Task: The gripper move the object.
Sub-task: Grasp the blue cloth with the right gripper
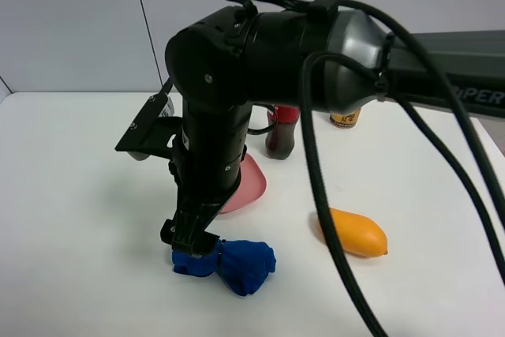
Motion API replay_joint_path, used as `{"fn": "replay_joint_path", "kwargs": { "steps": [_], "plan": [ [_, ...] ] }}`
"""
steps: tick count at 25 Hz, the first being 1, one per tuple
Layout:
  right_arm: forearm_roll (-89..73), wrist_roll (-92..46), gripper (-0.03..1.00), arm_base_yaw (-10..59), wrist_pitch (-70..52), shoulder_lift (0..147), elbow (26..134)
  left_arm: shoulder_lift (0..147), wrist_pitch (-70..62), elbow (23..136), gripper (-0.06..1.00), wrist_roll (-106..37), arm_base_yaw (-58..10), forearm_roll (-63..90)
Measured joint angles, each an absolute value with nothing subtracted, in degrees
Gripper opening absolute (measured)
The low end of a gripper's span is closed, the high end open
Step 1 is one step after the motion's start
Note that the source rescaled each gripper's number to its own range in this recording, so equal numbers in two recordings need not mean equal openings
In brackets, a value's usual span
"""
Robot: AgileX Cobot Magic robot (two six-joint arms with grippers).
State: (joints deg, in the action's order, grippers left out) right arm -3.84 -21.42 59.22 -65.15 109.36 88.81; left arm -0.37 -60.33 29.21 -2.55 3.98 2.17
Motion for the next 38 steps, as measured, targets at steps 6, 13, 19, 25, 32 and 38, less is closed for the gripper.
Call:
{"fn": "replay_joint_path", "kwargs": {
  "steps": [6,13,19,25,32,38],
  "plan": [
    [-3.8,-21.6,1.0,60.1,-69.4,112.4,88.8,-0.4,-60.3,29.2,1.0,-2.5,4.0,2.2],
    [-3.6,-22.9,1.0,60.1,-68.6,115.9,88.8,-0.4,-60.3,29.2,1.0,-2.5,4.0,2.2],
    [-3.5,-23.7,1.0,60.1,-65.1,117.1,84.8,-0.4,-60.3,29.2,1.0,-2.5,4.0,2.2],
    [-3.5,-24.5,1.0,60.1,-55.8,117.6,76.9,-0.4,-60.3,29.2,1.0,-2.5,4.0,2.2],
    [-3.7,-24.8,0.98,59.6,-47.0,117.8,76.6,-0.4,-60.3,29.2,1.0,-2.5,4.0,2.2],
    [-3.5,-24.8,0.93,58.9,-45.7,120.1,76.6,-0.4,-60.3,29.2,1.0,-2.5,4.0,2.2]
  ]
}}
